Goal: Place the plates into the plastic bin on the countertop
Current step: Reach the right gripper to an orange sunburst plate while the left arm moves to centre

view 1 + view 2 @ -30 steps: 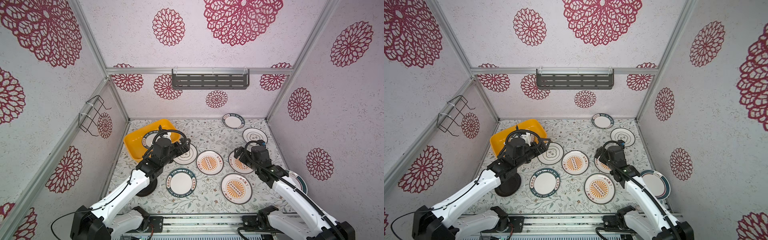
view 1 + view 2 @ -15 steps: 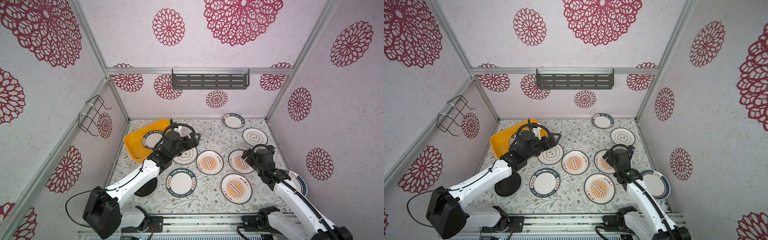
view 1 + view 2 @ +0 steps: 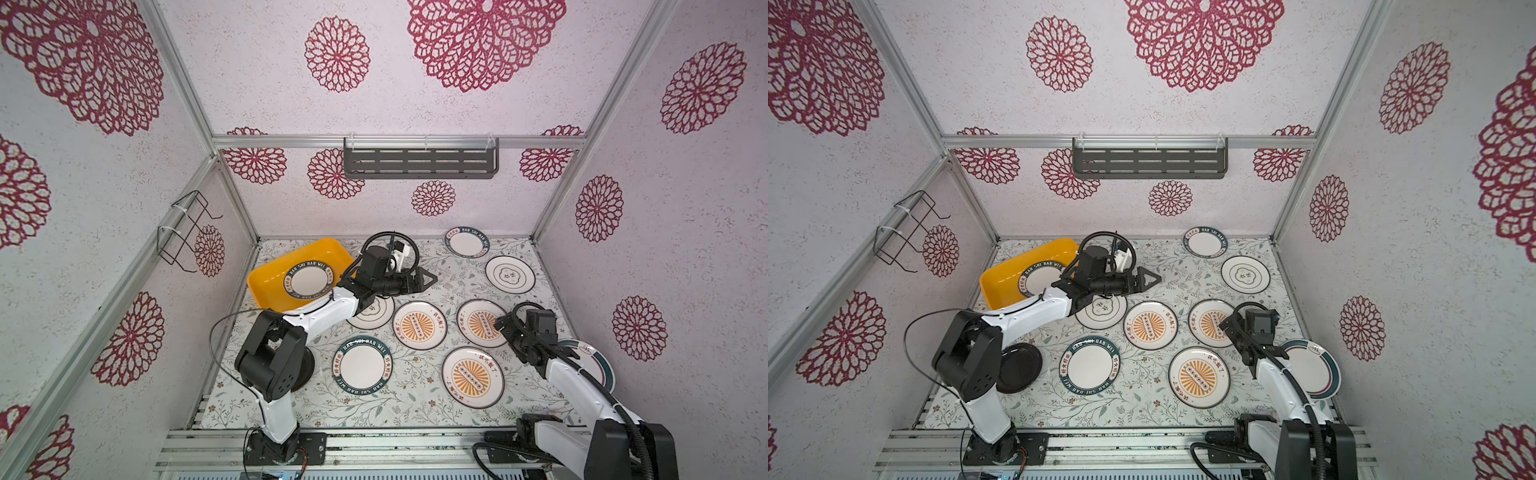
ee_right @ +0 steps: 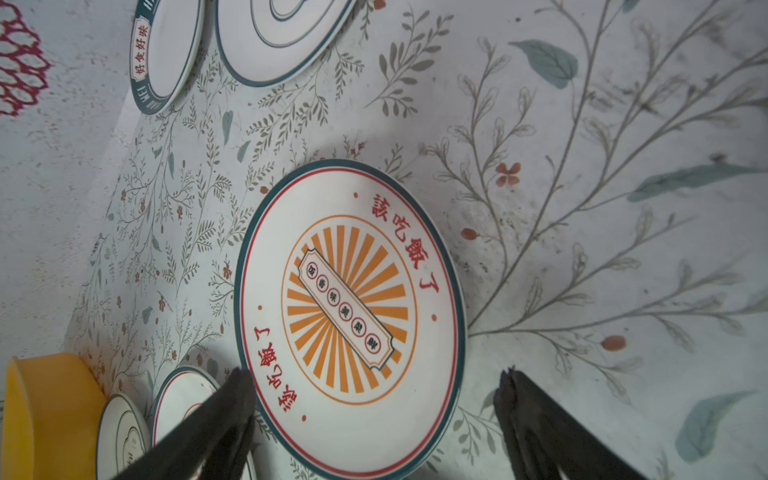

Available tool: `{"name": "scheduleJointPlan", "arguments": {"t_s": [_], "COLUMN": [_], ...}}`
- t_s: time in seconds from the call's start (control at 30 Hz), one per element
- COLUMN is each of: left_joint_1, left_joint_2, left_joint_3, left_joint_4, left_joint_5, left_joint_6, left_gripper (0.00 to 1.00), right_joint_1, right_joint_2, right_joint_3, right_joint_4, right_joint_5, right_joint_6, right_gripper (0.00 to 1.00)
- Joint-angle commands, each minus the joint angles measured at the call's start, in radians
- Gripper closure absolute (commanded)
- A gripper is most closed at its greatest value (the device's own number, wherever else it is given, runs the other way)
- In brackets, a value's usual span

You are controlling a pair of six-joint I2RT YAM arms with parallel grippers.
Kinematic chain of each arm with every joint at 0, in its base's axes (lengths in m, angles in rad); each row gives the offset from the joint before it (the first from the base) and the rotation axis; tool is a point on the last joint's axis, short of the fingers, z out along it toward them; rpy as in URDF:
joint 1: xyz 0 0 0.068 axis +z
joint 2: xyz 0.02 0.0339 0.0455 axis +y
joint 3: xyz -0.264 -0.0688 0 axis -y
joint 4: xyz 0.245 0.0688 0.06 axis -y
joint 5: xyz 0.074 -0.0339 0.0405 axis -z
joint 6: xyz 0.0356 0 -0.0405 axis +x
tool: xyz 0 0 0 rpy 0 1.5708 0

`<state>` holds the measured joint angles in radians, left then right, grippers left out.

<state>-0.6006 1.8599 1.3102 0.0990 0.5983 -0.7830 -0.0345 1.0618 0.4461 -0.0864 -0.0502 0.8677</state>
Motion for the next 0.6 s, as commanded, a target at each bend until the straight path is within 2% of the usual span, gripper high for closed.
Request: {"name": "scheduleJointPlan", "arguments": {"t_s": [0.0, 0.17, 0.57], "left_joint_1": [-0.022, -0.028, -0.029], "left_joint_2": [0.065, 0.153, 0.175], "left_joint_3": [0.059, 0.109, 0.136], "left_joint_4": [0.011, -0.007, -0.053], "left_joint_5": [0.124, 0.148, 0.120], "left_joint_6": [0.042, 0.041, 0.050], "left_gripper": [0.03, 0.03, 0.03], "right_joint_1": [-0.032, -0.058, -0.090], "right_joint_2": [0.010, 0.052, 0.225], "right_joint_3": [-0.024, -0.063, -0.093], "right_joint_4": [0.126, 0.219, 0.356], "right_joint_5": [-0.091, -0.147, -0.243], "right_joint_6": [-0.012, -0.010, 0.025], "right_gripper": [0.09, 0.14, 0.33]}}
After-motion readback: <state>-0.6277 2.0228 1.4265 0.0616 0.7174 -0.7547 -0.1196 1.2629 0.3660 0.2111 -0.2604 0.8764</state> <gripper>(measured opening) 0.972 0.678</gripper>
